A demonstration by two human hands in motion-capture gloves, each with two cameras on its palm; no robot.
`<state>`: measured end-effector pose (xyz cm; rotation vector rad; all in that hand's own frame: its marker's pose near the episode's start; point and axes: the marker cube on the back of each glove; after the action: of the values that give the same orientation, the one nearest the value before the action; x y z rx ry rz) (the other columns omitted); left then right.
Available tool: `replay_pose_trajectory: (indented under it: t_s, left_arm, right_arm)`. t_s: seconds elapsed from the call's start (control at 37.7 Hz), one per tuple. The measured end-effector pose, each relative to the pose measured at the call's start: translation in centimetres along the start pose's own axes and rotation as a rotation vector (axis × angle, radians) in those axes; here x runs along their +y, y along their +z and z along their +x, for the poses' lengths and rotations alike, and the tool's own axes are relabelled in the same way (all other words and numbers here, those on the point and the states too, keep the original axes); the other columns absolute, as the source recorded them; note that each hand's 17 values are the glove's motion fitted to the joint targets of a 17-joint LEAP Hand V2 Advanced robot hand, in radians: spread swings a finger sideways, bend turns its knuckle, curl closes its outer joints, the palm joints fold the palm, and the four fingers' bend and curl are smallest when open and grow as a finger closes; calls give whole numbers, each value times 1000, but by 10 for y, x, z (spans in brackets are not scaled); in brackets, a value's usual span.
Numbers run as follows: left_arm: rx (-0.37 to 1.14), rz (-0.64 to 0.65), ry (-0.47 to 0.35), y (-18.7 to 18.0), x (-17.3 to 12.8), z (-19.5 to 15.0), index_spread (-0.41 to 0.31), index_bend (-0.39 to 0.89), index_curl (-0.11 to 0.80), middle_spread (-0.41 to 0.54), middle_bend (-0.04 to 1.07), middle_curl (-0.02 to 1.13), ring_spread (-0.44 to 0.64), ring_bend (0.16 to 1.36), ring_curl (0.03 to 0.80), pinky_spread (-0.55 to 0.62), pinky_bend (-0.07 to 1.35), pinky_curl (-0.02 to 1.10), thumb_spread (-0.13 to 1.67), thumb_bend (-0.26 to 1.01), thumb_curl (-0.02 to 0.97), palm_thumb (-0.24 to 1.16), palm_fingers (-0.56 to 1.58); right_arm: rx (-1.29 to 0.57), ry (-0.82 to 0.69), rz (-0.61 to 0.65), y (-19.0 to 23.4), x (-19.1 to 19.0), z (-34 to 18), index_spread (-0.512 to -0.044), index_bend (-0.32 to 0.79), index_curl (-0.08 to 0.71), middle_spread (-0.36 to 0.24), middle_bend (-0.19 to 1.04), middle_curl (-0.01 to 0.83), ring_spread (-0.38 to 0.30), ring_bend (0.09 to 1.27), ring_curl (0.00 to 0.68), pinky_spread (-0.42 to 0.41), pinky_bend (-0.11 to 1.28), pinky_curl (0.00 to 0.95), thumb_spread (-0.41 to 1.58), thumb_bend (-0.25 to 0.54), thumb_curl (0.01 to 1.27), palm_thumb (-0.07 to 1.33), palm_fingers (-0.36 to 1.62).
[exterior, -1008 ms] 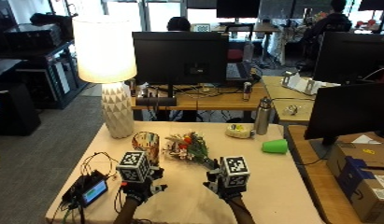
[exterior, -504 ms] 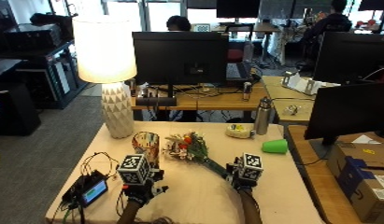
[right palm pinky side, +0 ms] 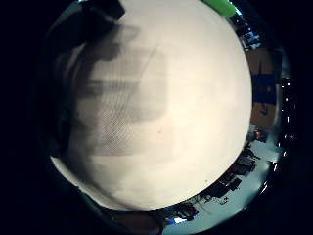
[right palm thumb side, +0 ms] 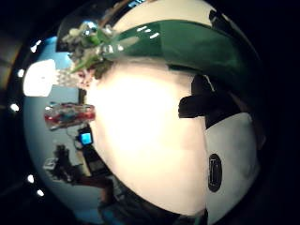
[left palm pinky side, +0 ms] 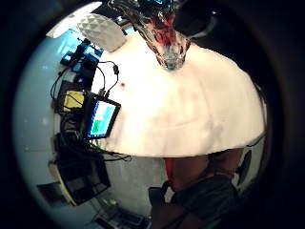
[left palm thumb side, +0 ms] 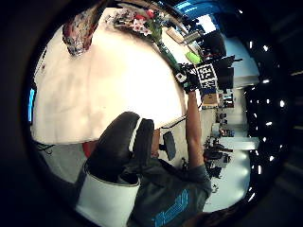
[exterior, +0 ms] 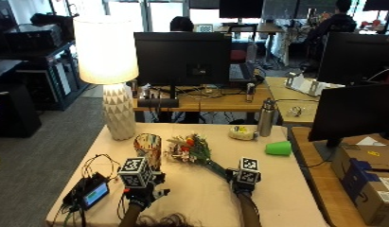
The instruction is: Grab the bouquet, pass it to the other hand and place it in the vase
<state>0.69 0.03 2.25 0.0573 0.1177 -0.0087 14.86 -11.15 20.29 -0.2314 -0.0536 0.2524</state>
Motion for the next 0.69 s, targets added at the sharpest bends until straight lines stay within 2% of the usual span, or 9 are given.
replay_pose_trajectory:
  t_s: [0.11, 0.13, 0.19, 0.24, 0.29, 0.34, 0.45, 0.48, 0.69]
  left_arm:
    - [1, 0, 6, 3, -3, -1, -59, 131, 241, 174, 182, 290, 353, 665, 274, 421, 564, 337, 1014, -26, 279, 200, 157]
    - [3, -3, 5, 4, -3, -1, -59, 131, 241, 174, 183, 291, 353, 665, 274, 421, 564, 337, 1015, -26, 280, 200, 156]
    - [6, -7, 6, 5, -4, -1, -59, 131, 243, 174, 183, 292, 353, 666, 275, 421, 565, 338, 1015, -26, 281, 200, 156]
    - [8, -9, 7, 6, -5, 0, -59, 131, 243, 174, 183, 294, 353, 666, 275, 421, 565, 339, 1015, -26, 281, 199, 155]
    - [10, -11, 8, 6, -6, 0, -59, 131, 244, 174, 177, 292, 353, 666, 275, 419, 572, 341, 1015, -26, 282, 199, 156]
    - [11, -11, 8, 6, -6, -1, -59, 130, 245, 174, 177, 292, 352, 669, 277, 418, 573, 342, 1018, -25, 282, 200, 156]
    - [18, -5, 9, 6, -8, -3, -59, 133, 249, 174, 181, 294, 351, 669, 277, 417, 573, 343, 1020, -25, 283, 200, 158]
    - [21, -5, 9, 6, -8, -3, -59, 132, 249, 174, 181, 294, 351, 669, 277, 416, 573, 343, 1021, -25, 284, 200, 157]
    - [40, 11, 23, -4, -15, 3, -59, 132, 253, 174, 180, 297, 350, 670, 279, 412, 574, 344, 1023, -26, 285, 200, 156]
  right_arm:
    - [66, -15, 59, -2, -4, -5, -275, 238, 286, -2, 262, 354, 106, 378, 268, 277, 453, 330, 1160, 34, 399, 837, 569]
    - [88, -19, 70, -4, -4, -6, -272, 271, 303, -10, 245, 352, 88, 384, 275, 266, 470, 336, 1163, 34, 401, 843, 672]
    - [137, -25, 89, -6, -4, -9, -266, 261, 302, -26, 230, 349, 55, 390, 271, 228, 470, 325, 1171, 40, 406, 869, 785]
    - [190, -25, 109, -10, -2, -12, -263, 213, 306, -44, 233, 357, 9, 421, 290, 158, 517, 345, 1168, 43, 414, 892, 916]
    - [228, -18, 128, -16, 0, -14, -255, 77, 272, -86, 274, 374, -69, 514, 318, 16, 594, 357, 1127, 45, 431, 926, 1155]
    - [235, -8, 149, -18, 1, -15, -253, 56, 270, -114, 300, 396, -116, 595, 361, -70, 623, 382, 1070, 35, 448, 943, 1230]
    - [211, -7, 189, -14, -5, -14, -258, 87, 278, -155, 391, 442, -171, 668, 413, -169, 641, 413, 894, 10, 500, 977, 1277]
    - [199, -11, 196, -13, -6, -14, -262, 118, 286, -154, 446, 463, -174, 711, 435, -191, 607, 410, 828, 13, 521, 1001, 1350]
    - [110, 0, 264, -30, -3, -15, -263, 166, 325, -173, 574, 522, -200, 812, 485, -266, 617, 431, 603, -19, 594, 1020, 1370]
